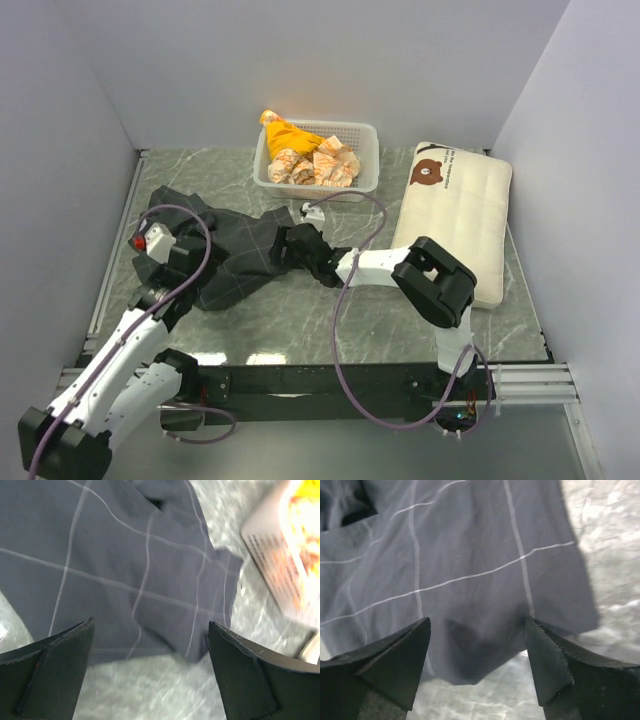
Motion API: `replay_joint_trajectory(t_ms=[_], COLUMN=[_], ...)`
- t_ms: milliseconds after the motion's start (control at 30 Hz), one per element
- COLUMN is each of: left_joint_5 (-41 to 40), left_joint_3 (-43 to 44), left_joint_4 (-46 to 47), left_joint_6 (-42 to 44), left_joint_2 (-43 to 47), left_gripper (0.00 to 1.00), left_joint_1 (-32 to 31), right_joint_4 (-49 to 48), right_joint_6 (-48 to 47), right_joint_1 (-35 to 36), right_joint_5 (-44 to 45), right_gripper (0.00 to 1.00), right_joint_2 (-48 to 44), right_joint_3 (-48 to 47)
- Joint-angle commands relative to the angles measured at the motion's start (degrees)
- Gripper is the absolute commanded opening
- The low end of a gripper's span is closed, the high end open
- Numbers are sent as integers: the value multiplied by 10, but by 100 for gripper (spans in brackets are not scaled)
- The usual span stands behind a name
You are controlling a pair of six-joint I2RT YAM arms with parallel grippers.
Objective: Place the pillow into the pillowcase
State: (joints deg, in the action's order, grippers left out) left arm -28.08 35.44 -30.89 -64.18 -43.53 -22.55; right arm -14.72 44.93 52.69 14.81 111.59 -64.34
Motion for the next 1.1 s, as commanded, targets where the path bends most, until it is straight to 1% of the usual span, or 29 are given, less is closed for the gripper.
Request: replay_joint_trajectory(t_ms=[0, 33, 133, 167, 233, 300, 367, 400, 433, 533, 567, 667, 700, 733, 933, 967, 1000, 1067], left_joint_5=[64, 97, 123, 123, 119, 103, 96, 99, 102, 113, 112, 105, 104, 102, 74, 66, 65, 74], left_joint_3=[28, 23, 18, 19, 15, -2, -16, -29, -35, -44, -45, -47, -49, -50, -35, -33, -28, -25], left_joint_4=[67, 79, 107, 107, 106, 105, 111, 115, 124, 128, 126, 119, 119, 117, 93, 90, 89, 99], left_joint_6=[20, 19, 16, 14, 15, 8, 4, -1, -2, -2, -1, 7, 8, 9, 8, 7, 4, 5], left_joint_2=[-37, -53, -92, -102, -115, -115, -109, -107, -104, -103, -102, -85, -79, -66, -46, -46, -49, -58], left_gripper=[100, 100, 99, 99, 99, 99, 99, 99, 99, 99, 99, 99, 99, 99, 97, 97, 97, 96], left_joint_1=[77, 106, 137, 138, 138, 138, 140, 142, 145, 149, 149, 152, 154, 155, 160, 161, 161, 162], right_joint_4=[14, 13, 11, 18, 36, 38, 34, 37, 60, 60, 57, 72, 78, 83, 113, 117, 120, 137], right_joint_6=[-3, -3, -6, -11, -12, -3, 4, 6, 8, 18, 21, 20, 18, 17, -23, -32, -35, -48], right_joint_1=[-11, -20, -29, -29, -23, -8, 1, 7, 9, 9, 8, -6, -14, -34, -129, -158, -173, -203], right_joint_5=[-13, -21, -48, -51, -53, -39, -30, -32, -36, -46, -45, -43, -42, -41, -22, -22, -23, -41], right_gripper=[69, 57, 46, 46, 54, 67, 74, 76, 76, 72, 69, 26, 2, 0, 0, 0, 0, 9], right_joint_2=[-8, -8, -10, -12, -26, -51, -53, -39, -29, 1, 4, 3, -11, -22, -176, -194, -225, -247], right_joint_3=[-11, -4, 7, 7, 13, 26, 33, 26, 0, -17, -15, -11, -4, 20, 155, 168, 178, 189])
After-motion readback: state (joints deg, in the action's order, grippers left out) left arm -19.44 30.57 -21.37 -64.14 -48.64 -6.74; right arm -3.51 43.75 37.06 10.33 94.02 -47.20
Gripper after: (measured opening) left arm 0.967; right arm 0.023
